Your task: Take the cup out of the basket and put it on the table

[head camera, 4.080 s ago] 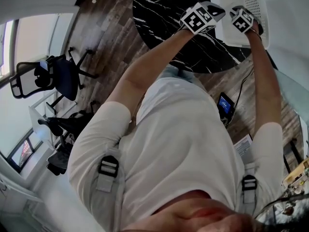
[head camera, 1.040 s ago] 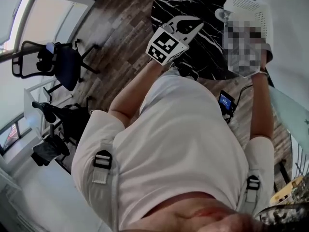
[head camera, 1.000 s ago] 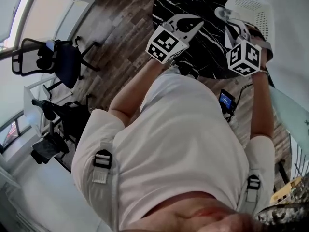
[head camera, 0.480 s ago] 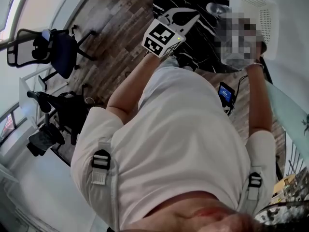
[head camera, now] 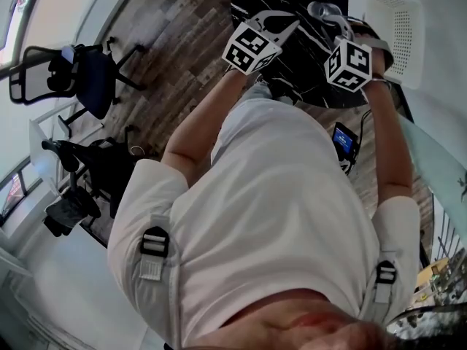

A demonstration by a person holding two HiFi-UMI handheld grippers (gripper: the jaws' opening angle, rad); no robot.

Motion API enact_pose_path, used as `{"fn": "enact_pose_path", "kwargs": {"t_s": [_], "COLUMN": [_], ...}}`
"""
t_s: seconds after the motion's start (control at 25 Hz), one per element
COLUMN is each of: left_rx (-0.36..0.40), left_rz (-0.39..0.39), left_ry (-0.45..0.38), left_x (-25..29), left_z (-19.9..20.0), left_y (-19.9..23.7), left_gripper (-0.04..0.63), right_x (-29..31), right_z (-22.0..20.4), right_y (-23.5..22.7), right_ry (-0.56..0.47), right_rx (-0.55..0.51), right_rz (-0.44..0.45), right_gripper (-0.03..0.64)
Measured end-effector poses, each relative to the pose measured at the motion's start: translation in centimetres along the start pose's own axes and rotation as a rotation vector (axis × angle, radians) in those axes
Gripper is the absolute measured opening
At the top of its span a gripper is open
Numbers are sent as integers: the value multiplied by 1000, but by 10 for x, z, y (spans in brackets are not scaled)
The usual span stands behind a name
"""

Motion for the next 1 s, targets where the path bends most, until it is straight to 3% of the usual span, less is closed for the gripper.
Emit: {"fn": "enact_pose_path", "kwargs": {"t_s": [0.48,1.0], "left_rx": [-41,-77], "left_rz": [-24,-48], "left_ry": [176,305], "left_x": [36,53], "left_z": [-77,-119], "left_y": [42,64], "left_gripper": [5,5], "right_x": [84,125], "right_z": [6,6], "right_y": [42,66], "right_ry": [51,80], "right_rx": [-47,-48], "right_rz": [132,208], "right_gripper": [32,32]}}
Point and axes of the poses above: the fingertips, and each gripper's own axes: x forward along the fingers, y to its left, z out of its top, the point moved 6 cm from there along -x, backward along the fingers, and after that the axes turned 6 degrees about -z, right-handed, at the moved point
